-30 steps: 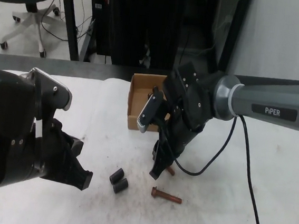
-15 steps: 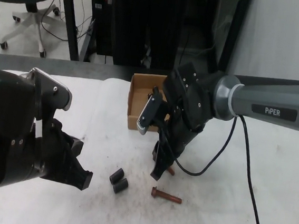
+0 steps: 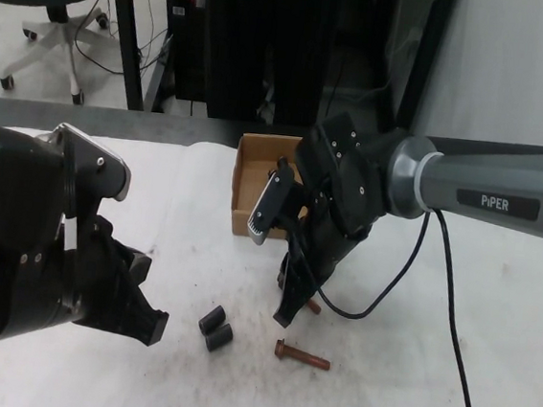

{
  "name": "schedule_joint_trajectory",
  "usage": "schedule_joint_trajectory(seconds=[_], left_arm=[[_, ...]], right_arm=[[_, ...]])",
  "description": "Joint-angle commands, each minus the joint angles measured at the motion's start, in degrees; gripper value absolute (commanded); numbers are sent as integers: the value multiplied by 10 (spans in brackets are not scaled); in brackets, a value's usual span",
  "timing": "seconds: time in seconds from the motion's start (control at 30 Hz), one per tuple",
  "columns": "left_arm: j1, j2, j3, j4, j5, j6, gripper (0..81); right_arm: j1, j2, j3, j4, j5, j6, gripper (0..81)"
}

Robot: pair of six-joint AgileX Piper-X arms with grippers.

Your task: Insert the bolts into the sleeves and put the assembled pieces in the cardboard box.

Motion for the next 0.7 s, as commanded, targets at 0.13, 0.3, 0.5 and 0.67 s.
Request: schedule_joint_trajectory(seconds=[0.13, 0.3, 0.5, 0.67], left_arm=[[-1, -4, 0, -7, -2, -2, 3], [-1, -4, 0, -7, -2, -2, 3], [-1, -4, 0, -7, -2, -2, 3], [-1, -4, 0, -7, -2, -2, 3]], right_arm=[[-3, -4, 0, 31, 13, -7, 8], [-3, -4, 1, 45, 5, -7, 57], [-3, -4, 1, 47, 0, -15, 258], [-3, -2, 1, 47, -1, -17, 258]])
